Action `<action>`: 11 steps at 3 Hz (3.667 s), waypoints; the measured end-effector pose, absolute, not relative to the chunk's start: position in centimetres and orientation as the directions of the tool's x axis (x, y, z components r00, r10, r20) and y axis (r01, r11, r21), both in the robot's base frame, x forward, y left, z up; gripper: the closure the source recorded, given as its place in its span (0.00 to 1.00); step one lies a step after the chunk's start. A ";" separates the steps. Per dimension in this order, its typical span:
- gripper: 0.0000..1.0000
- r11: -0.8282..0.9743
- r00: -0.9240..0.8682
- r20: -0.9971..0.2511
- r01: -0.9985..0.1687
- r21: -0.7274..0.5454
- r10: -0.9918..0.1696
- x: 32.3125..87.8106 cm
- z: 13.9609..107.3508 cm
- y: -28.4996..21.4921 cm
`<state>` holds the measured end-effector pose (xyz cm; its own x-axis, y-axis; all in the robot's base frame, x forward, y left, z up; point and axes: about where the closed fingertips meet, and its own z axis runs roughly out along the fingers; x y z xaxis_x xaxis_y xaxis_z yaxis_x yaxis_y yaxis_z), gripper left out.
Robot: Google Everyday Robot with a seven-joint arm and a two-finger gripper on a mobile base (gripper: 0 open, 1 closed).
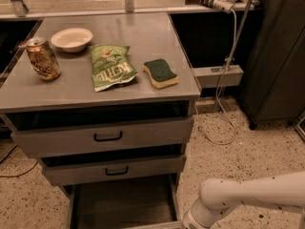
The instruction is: Close bottom drawer
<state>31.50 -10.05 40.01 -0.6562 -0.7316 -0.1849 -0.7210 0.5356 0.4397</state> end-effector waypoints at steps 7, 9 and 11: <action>1.00 0.612 -0.787 -0.146 -0.568 0.549 -0.600 32.9 21.2 -7.1; 1.00 0.658 -0.795 -0.158 -0.580 0.479 -0.586 36.7 18.6 -8.5; 0.59 0.660 -0.795 -0.159 -0.581 0.477 -0.585 36.7 18.6 -8.5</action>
Offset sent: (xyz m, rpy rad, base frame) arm -0.0225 0.0244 -0.0965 0.0607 0.1015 -0.1129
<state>36.74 -8.49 18.61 -0.7953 -0.5850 -0.1590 -0.5806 0.6596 0.4773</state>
